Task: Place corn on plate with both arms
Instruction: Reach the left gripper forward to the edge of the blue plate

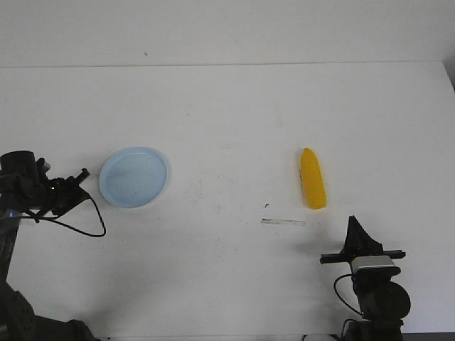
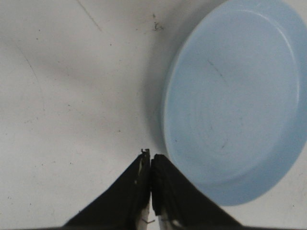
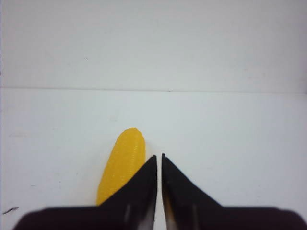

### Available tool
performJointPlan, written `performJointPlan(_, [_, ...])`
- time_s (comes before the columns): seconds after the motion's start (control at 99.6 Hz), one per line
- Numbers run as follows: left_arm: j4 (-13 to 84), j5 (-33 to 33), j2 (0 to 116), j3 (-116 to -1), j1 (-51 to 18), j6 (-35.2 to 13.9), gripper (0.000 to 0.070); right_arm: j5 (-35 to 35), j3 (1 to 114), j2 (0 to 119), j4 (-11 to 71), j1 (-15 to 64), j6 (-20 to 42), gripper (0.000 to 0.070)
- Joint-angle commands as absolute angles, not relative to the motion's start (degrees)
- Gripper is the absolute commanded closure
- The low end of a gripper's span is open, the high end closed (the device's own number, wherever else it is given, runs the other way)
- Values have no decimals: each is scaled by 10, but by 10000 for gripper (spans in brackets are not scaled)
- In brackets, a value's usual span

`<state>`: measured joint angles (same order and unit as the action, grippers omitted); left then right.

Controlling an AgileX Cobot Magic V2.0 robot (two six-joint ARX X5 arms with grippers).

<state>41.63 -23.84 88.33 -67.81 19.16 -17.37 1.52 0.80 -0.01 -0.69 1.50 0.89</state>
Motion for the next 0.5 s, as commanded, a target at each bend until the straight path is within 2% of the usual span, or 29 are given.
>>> performJointPlan(0.0, [412,-243,905,-687,196,-171,642,15,7,1,-13,16,15,685])
performJointPlan(0.07, [403,-248,924,-687,196,-169,561,15,7,1,-13,16,15,686])
performJointPlan(0.171, [392,-269,947,-687,196,-170,488,15,7,1,-13,16,15,685])
performJointPlan(0.281, [383,-300,959,-687,193,-166,485,15,7,1,-13,16,15,685])
performJointPlan(0.492, [364,-301,972,-687,186,-167,485,15,7,1,-13,16,15,685])
